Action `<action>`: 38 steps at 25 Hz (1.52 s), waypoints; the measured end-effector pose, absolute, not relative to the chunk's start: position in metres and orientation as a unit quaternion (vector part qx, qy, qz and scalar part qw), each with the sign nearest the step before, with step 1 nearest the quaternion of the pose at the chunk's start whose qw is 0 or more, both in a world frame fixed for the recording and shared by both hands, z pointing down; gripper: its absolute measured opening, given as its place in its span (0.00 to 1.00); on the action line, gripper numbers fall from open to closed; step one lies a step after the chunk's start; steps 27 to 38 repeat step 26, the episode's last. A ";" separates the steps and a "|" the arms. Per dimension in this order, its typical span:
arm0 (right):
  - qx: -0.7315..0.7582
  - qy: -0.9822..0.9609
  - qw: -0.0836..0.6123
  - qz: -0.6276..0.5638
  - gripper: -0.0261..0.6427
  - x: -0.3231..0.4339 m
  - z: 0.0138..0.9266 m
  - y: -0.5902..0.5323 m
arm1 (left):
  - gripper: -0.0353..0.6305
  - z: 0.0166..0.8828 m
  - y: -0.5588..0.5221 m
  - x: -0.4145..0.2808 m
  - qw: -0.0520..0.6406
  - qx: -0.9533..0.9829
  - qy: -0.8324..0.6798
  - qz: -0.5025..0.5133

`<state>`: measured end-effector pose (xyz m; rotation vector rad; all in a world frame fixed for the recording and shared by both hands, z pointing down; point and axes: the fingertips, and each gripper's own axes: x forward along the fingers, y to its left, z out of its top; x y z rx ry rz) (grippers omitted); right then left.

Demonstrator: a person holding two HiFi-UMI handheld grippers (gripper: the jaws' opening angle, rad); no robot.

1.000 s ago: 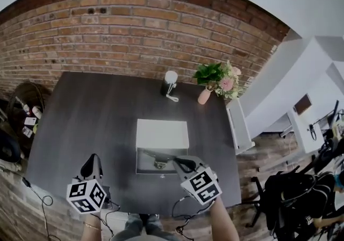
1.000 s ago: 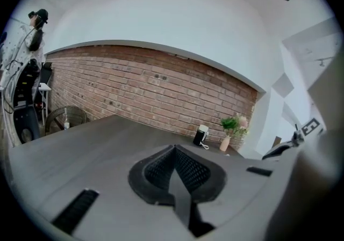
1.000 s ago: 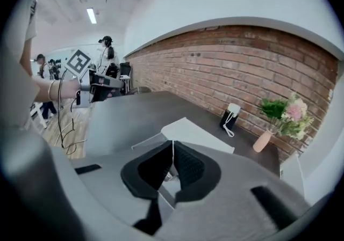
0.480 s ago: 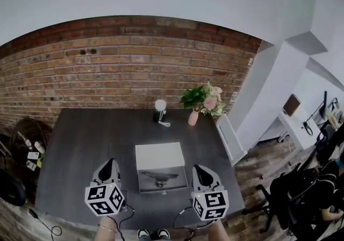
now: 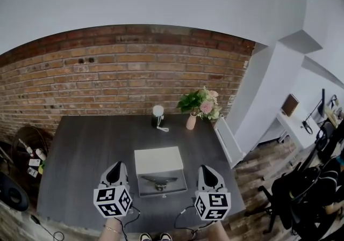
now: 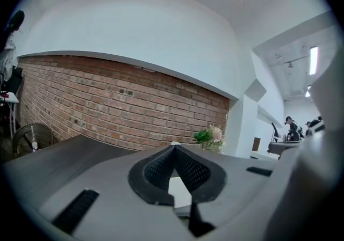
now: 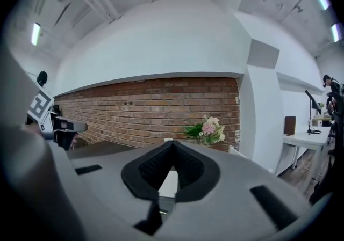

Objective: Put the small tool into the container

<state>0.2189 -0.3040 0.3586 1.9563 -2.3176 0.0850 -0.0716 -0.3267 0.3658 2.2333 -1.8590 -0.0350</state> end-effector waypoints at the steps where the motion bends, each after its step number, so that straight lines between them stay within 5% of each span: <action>1: 0.645 -0.762 0.058 0.026 0.04 0.220 0.359 -0.303 | 0.06 0.366 -0.326 -0.071 0.117 0.763 -0.636 -0.011; 38: 0.640 -0.764 0.073 0.035 0.04 0.220 0.367 -0.316 | 0.06 0.373 -0.332 -0.075 0.123 0.754 -0.645 -0.003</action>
